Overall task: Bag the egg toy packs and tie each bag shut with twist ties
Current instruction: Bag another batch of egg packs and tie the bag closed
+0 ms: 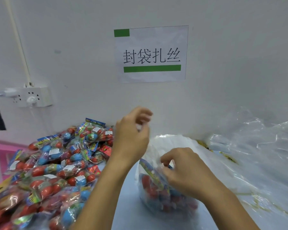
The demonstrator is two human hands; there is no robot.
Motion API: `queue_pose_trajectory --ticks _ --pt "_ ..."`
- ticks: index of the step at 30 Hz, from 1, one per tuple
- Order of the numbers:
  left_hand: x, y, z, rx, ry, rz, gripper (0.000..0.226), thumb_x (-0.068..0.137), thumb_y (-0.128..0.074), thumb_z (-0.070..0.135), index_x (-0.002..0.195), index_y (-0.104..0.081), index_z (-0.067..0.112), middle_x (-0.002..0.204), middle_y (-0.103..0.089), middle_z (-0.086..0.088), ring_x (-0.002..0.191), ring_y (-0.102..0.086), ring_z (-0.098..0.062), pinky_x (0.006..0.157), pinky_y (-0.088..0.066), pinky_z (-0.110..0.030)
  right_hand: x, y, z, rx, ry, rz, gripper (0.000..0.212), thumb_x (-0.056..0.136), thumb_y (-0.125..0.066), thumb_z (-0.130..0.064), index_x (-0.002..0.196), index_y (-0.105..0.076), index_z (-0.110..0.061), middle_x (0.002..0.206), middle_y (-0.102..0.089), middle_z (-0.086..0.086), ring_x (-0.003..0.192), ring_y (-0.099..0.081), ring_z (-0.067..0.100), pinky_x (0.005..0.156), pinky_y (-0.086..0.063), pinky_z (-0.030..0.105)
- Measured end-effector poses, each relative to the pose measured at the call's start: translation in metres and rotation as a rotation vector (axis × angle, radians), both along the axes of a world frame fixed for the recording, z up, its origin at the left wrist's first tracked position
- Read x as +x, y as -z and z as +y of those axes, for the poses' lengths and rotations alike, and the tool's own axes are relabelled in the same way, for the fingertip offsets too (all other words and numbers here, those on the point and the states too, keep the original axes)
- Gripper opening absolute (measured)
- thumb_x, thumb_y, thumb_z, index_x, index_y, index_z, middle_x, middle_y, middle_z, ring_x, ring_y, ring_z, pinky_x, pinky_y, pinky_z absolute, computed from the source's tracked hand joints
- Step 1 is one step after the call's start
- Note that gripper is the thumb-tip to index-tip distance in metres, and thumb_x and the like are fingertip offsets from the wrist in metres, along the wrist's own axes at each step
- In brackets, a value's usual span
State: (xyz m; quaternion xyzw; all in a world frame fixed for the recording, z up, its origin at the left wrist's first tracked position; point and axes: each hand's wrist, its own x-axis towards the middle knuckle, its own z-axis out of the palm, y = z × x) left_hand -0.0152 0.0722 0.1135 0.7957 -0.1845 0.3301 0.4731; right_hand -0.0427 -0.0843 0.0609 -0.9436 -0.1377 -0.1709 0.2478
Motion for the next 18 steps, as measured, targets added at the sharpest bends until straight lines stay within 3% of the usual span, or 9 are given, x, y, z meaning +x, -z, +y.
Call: queue_pose_trajectory --ticks 1,3,5,7,9,11,14,18 --pt "0.004 0.013 0.006 -0.038 -0.089 0.04 0.03 0.092 -0.052 -0.003 0.099 -0.065 0.023 0.091 -0.068 0.01 0.08 -0.064 -0.005 0.066 -0.053 -0.017 0.0 0.001 0.001 0.001 -0.008 0.035 0.02 0.086 -0.059 -0.035 0.065 -0.059 -0.036 0.074 -0.056 -0.013 0.073 -0.048 0.009 0.058 -0.034 0.018" --pt "0.014 0.042 0.024 -0.005 -0.159 0.322 0.038 0.091 -0.045 -0.011 0.109 -0.061 0.02 0.105 -0.068 0.002 0.093 -0.065 -0.016 0.075 -0.054 -0.021 0.001 0.003 0.003 -0.014 -0.012 0.087 0.012 0.087 -0.058 -0.04 0.084 -0.069 -0.035 0.085 -0.057 -0.015 0.077 -0.049 0.006 0.063 -0.035 0.017" --pt "0.017 0.07 0.041 0.233 -0.002 0.703 0.05 0.089 -0.046 -0.012 0.128 -0.05 0.019 0.127 -0.061 -0.001 0.112 -0.06 -0.02 0.091 -0.053 -0.03 0.002 0.005 0.005 -0.034 -0.016 0.106 0.021 0.087 -0.057 -0.048 0.091 -0.072 -0.033 0.089 -0.059 -0.015 0.079 -0.052 0.007 0.066 -0.042 0.02" --pt "0.015 0.092 0.047 0.451 0.257 0.867 0.058 0.085 -0.062 -0.001 0.132 -0.046 0.028 0.133 -0.056 0.006 0.12 -0.057 -0.017 0.098 -0.051 -0.035 -0.001 0.004 0.008 -0.02 -0.027 0.113 0.037 0.082 -0.054 -0.066 0.095 -0.075 -0.037 0.09 -0.063 -0.012 0.083 -0.058 0.008 0.074 -0.051 0.026" --pt "0.012 0.102 0.044 0.554 0.375 0.838 0.059 0.074 -0.08 0.013 0.118 -0.051 0.039 0.122 -0.061 0.016 0.115 -0.058 -0.007 0.098 -0.049 -0.026 -0.005 0.004 0.012 -0.011 -0.038 0.148 0.055 0.071 -0.045 -0.082 0.097 -0.072 -0.042 0.093 -0.058 -0.013 0.087 -0.059 0.008 0.078 -0.051 0.026" --pt "0.013 0.105 0.04 0.523 0.378 0.784 0.049 0.072 -0.085 0.017 0.102 -0.055 0.04 0.106 -0.064 0.023 0.101 -0.06 0.0 0.085 -0.048 -0.014 -0.007 0.006 0.014 -0.048 -0.035 0.17 0.07 0.061 -0.036 -0.088 0.104 -0.067 -0.043 0.099 -0.052 -0.016 0.092 -0.059 0.007 0.079 -0.047 0.024" --pt "0.017 0.107 0.037 0.362 0.358 0.699 0.042 0.076 -0.081 0.008 0.098 -0.059 0.036 0.102 -0.069 0.014 0.099 -0.065 -0.011 0.08 -0.052 -0.014 -0.004 0.007 0.011 -0.086 -0.02 0.119 0.052 0.076 -0.05 -0.078 0.116 -0.057 -0.046 0.102 -0.051 -0.016 0.092 -0.057 0.007 0.078 -0.047 0.025" --pt "0.018 0.106 0.028 0.246 0.291 0.594 0.041 0.072 -0.082 0.002 0.102 -0.063 0.023 0.097 -0.07 0.003 0.091 -0.067 -0.017 0.072 -0.056 -0.024 0.002 0.008 0.003 -0.037 -0.04 0.048 0.032 0.085 -0.061 -0.052 0.116 -0.054 -0.048 0.085 -0.061 -0.014 0.074 -0.057 0.008 0.064 -0.047 0.025"
